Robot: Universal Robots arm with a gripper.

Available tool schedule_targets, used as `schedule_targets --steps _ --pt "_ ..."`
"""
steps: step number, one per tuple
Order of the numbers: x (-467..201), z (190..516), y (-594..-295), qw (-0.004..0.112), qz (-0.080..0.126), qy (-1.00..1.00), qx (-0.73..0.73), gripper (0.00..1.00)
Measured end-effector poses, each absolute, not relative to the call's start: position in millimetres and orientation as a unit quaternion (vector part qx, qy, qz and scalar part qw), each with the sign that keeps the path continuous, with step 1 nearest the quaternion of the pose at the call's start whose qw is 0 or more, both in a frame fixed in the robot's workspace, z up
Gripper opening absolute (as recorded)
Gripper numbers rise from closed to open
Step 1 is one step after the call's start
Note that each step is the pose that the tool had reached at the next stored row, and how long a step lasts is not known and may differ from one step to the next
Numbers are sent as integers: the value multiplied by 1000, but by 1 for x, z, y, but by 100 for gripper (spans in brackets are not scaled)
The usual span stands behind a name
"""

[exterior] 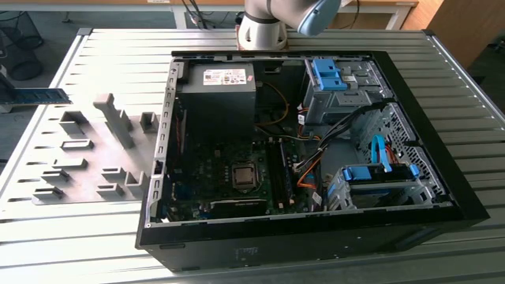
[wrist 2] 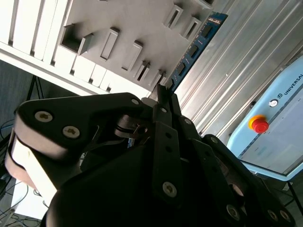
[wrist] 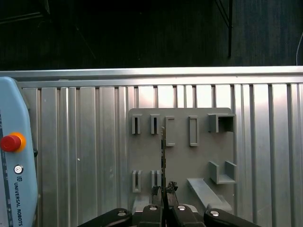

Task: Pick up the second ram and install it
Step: 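Pick up the second ram and move it above second insertion slot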

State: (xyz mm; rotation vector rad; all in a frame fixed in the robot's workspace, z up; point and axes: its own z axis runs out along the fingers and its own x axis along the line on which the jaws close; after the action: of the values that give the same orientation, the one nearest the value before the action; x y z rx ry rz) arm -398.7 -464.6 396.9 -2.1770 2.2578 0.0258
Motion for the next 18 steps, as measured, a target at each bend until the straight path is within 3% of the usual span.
schedule_targets --steps 18 --pt "-393 397 -465 3 8 720 -694 14"
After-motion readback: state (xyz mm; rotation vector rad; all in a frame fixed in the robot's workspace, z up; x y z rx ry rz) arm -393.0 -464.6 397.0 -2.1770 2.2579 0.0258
